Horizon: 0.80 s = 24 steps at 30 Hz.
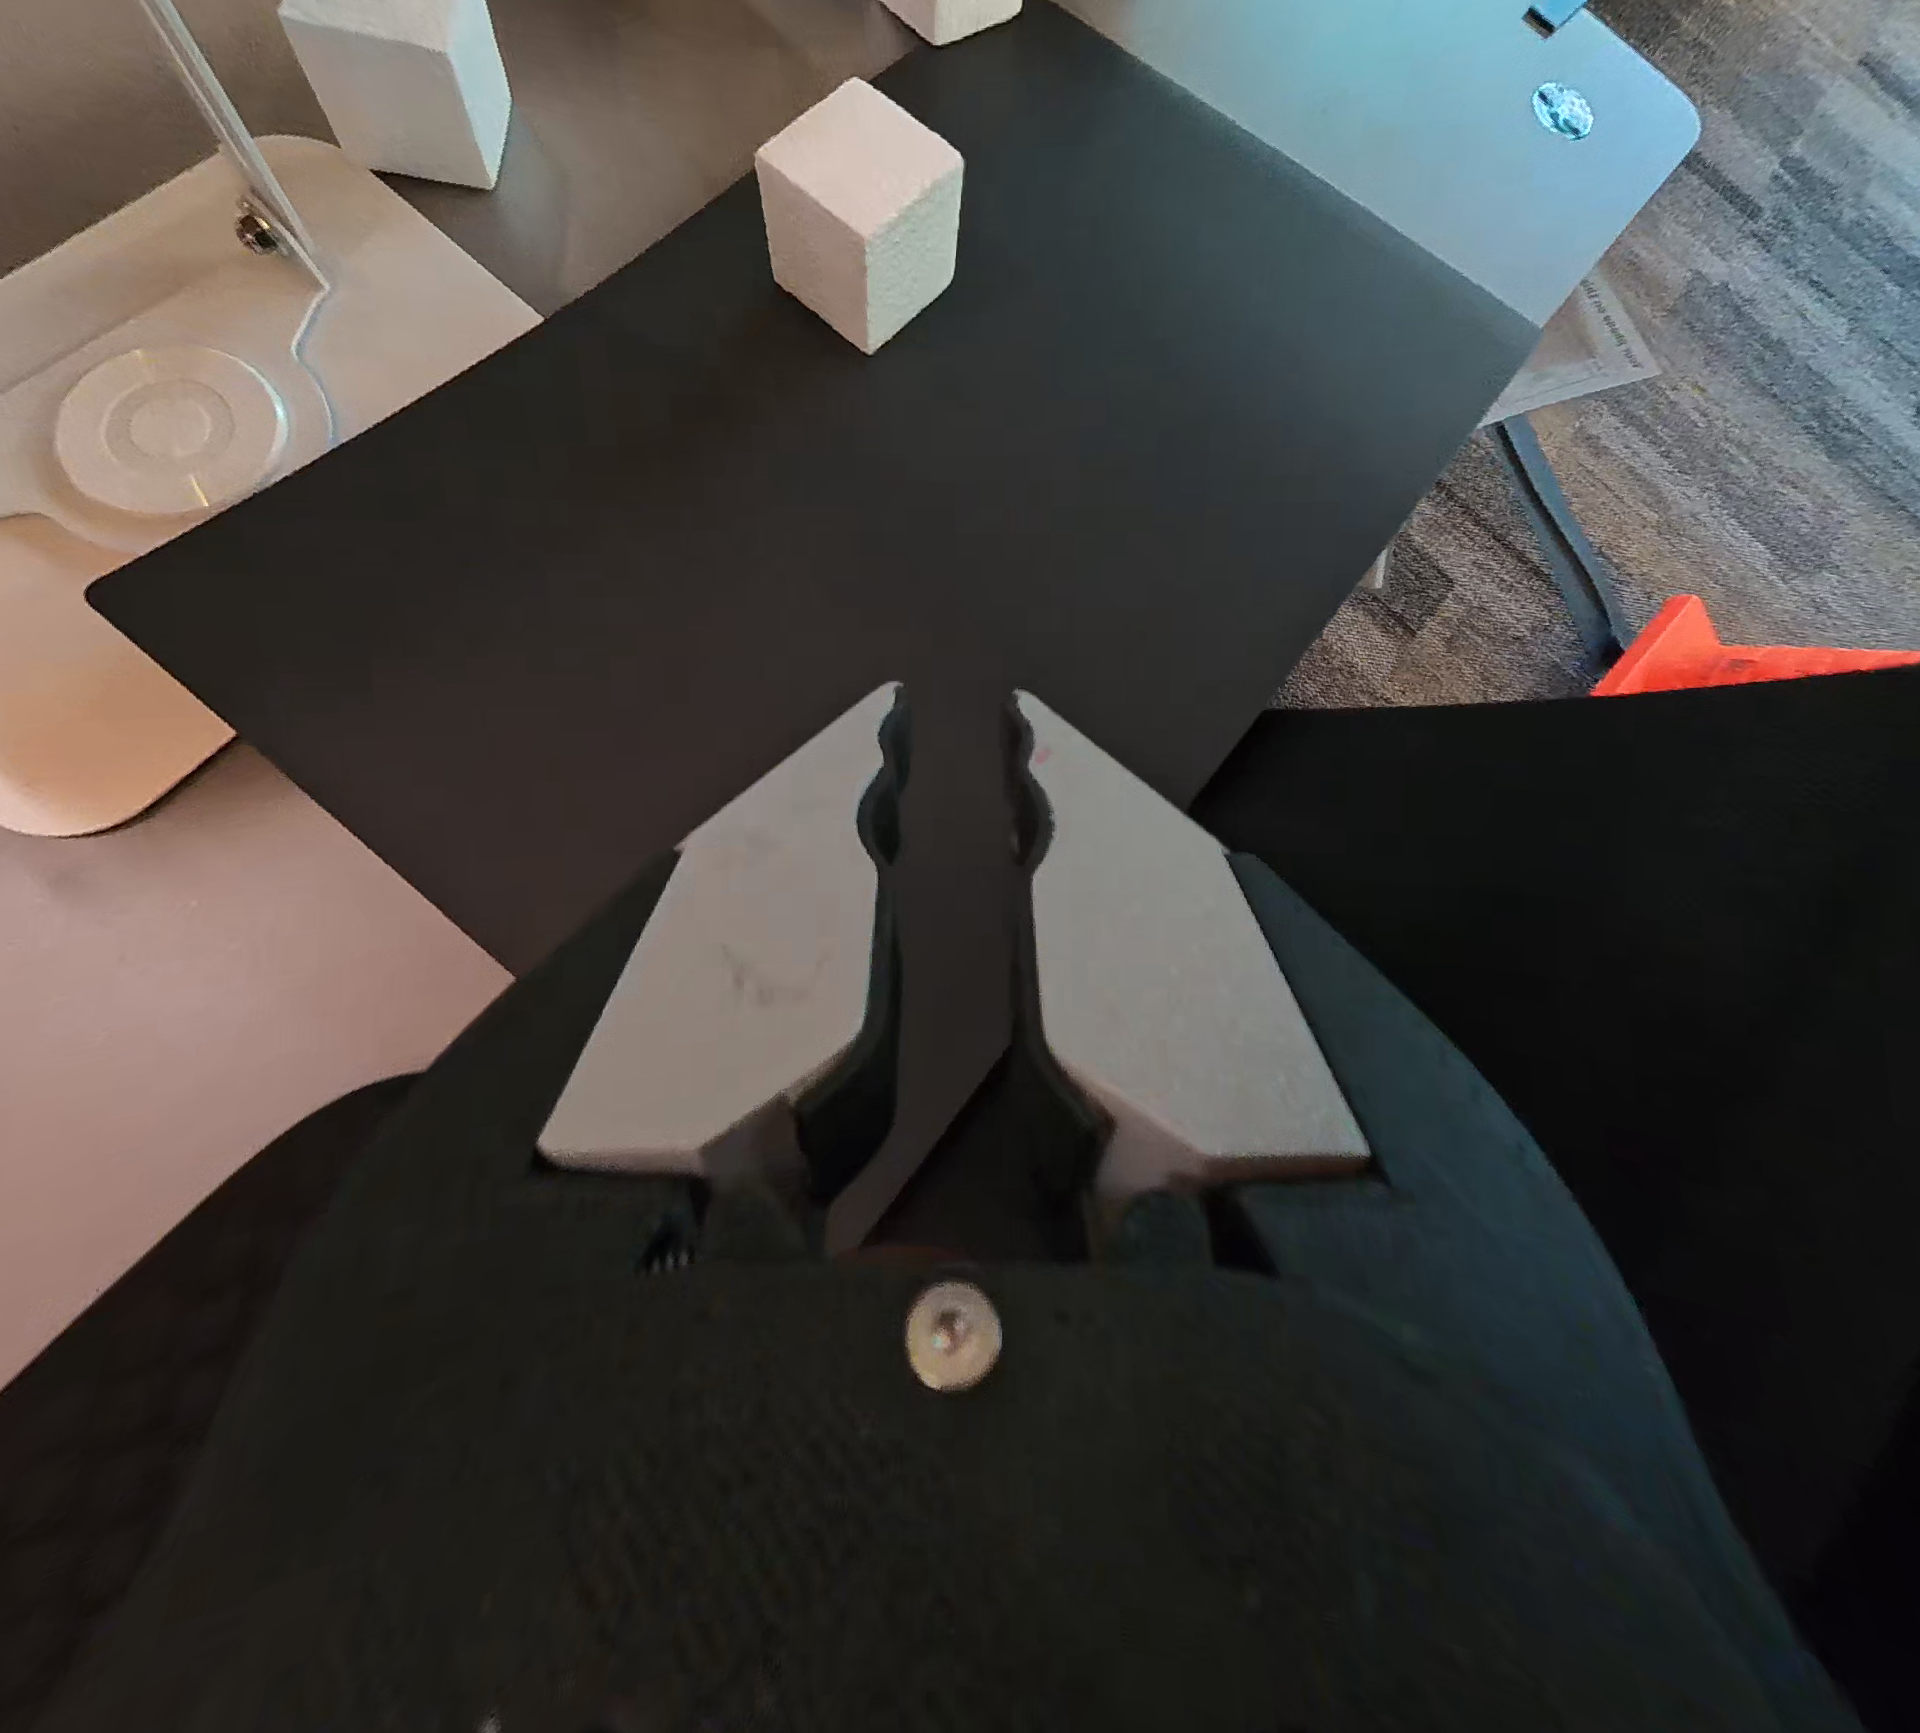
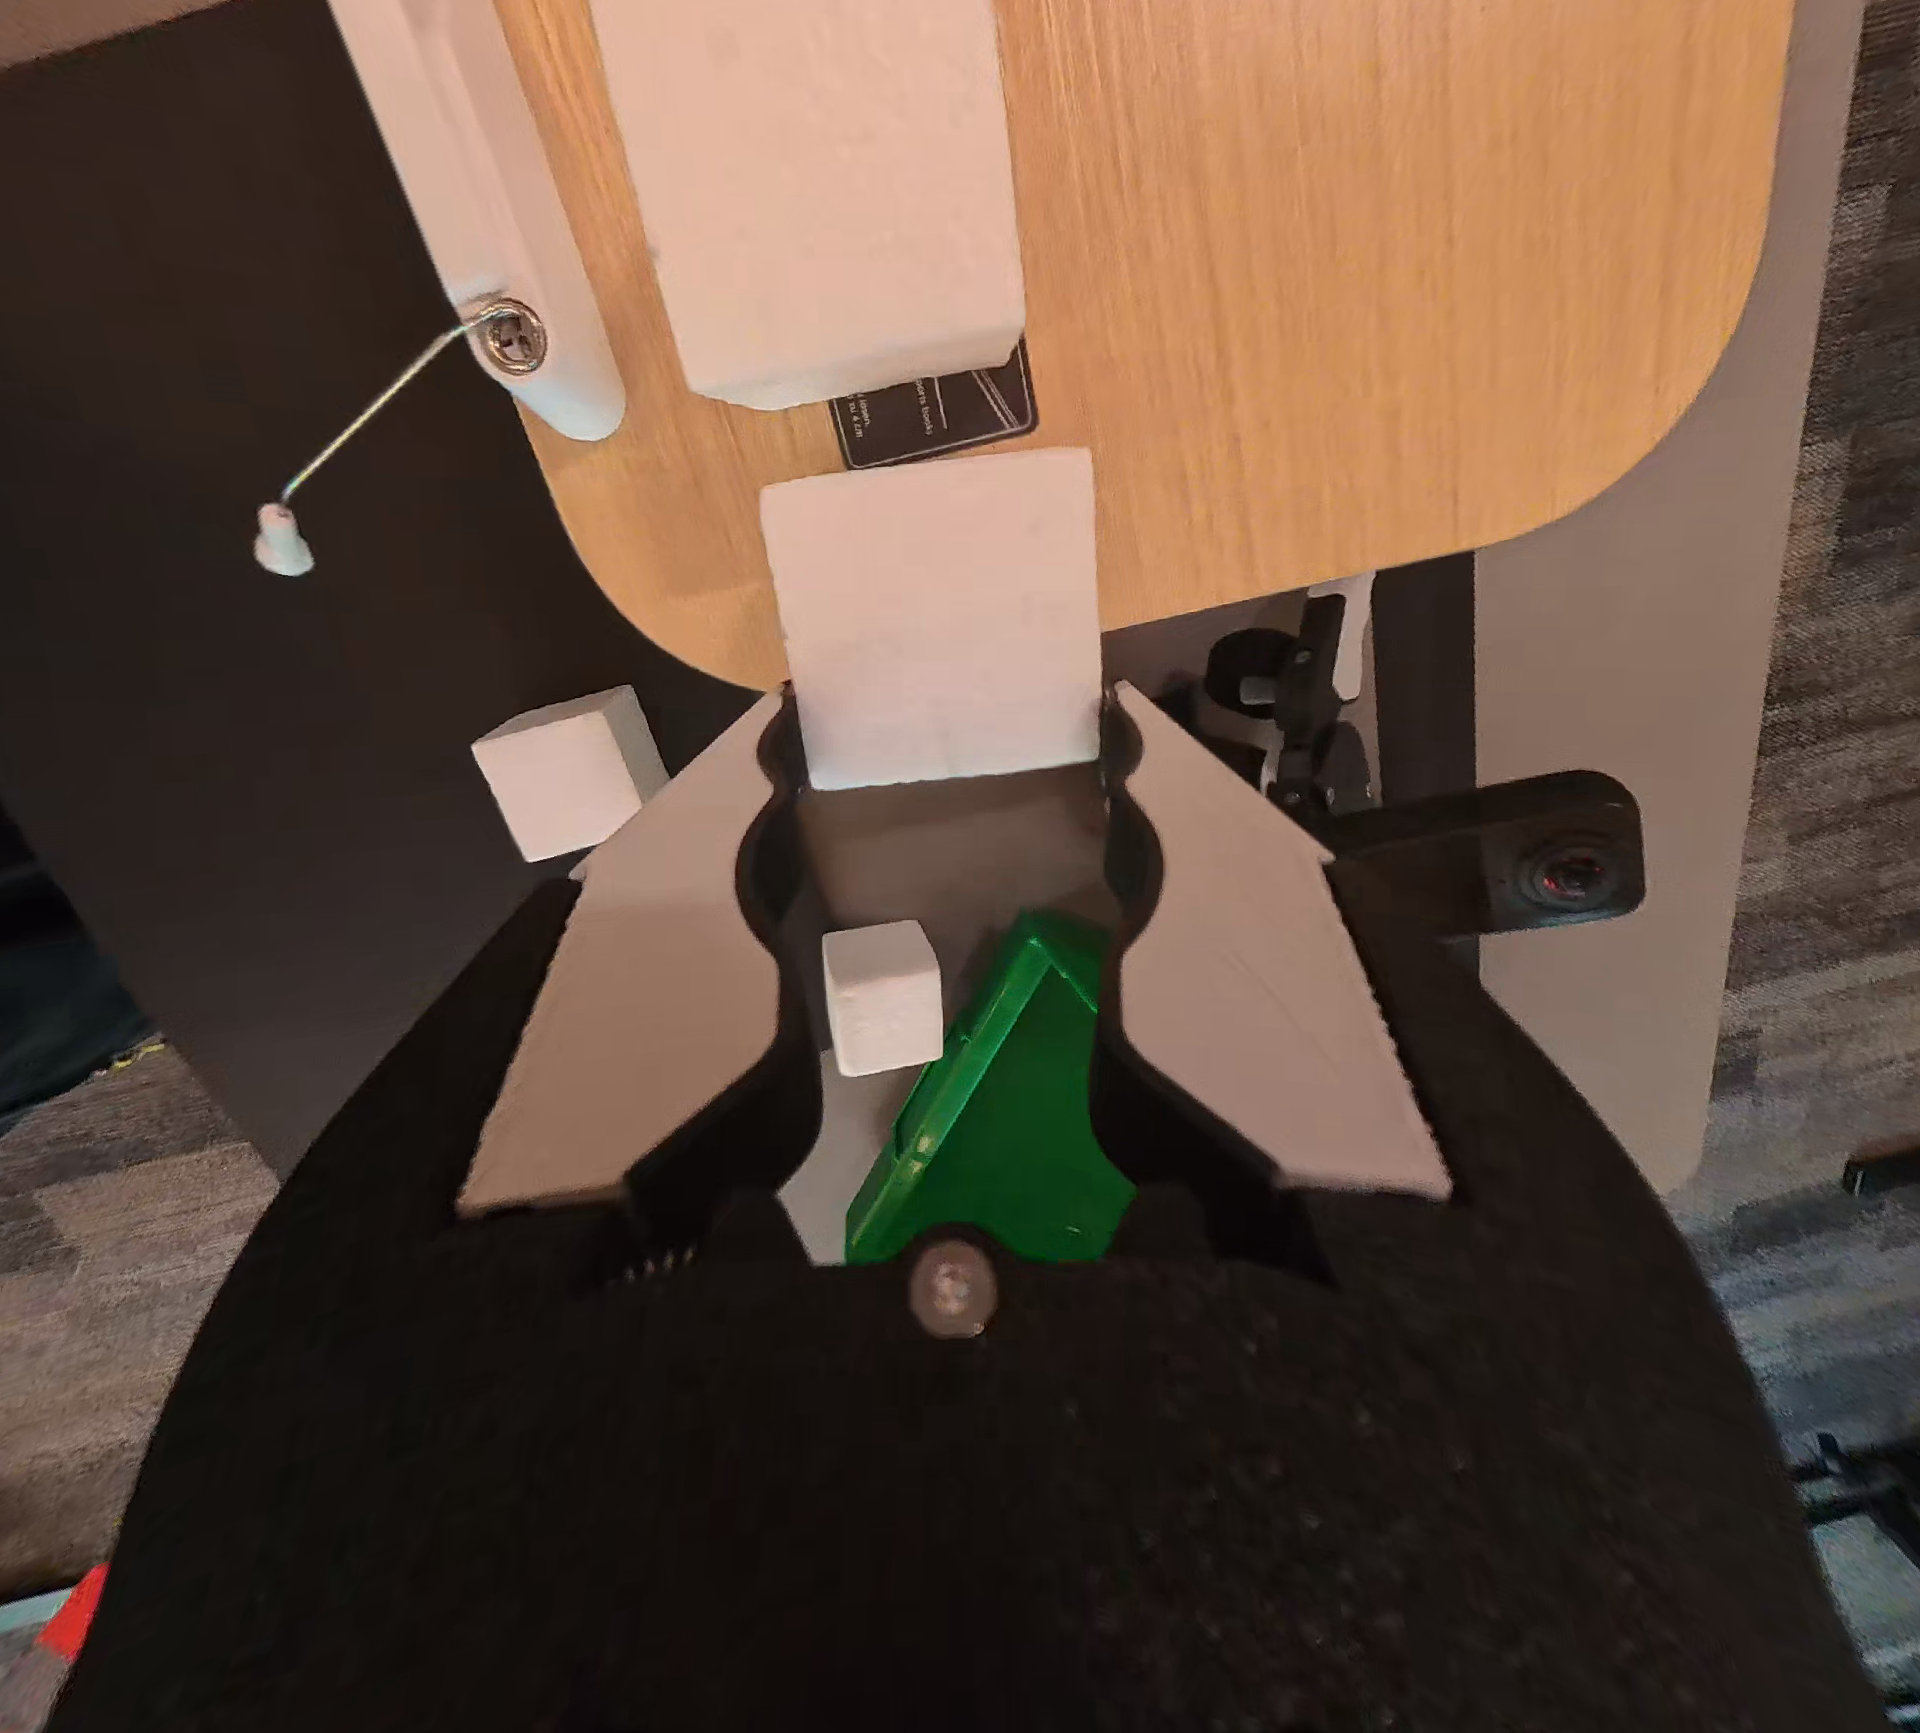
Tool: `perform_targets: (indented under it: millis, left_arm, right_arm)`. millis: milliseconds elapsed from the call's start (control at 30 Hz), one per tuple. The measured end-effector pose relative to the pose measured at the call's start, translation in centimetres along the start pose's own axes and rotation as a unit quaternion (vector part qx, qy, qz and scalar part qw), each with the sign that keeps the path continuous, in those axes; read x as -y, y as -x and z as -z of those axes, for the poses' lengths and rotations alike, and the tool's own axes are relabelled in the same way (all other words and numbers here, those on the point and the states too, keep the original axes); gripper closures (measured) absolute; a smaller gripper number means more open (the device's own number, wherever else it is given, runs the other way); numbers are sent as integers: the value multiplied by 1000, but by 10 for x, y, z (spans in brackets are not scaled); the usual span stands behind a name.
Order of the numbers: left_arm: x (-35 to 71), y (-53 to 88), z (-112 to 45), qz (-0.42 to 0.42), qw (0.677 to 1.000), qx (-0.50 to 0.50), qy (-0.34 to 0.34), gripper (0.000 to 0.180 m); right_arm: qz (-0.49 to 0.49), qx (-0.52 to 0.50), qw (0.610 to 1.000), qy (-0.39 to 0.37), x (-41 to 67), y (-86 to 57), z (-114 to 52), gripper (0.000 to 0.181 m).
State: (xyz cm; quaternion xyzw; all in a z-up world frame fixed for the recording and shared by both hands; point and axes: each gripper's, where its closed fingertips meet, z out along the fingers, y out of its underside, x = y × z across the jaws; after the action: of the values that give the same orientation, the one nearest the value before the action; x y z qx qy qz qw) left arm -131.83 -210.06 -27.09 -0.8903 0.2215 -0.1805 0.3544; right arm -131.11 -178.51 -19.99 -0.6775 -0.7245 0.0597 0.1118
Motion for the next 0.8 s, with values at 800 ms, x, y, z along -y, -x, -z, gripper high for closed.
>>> perform_targets:
  millis: [800]
  left_arm:
    - [99,5,5,-35,999,-37,-14,148]
  right_arm:
    - [-283,-66,953,-82,-191,151,-118,110]
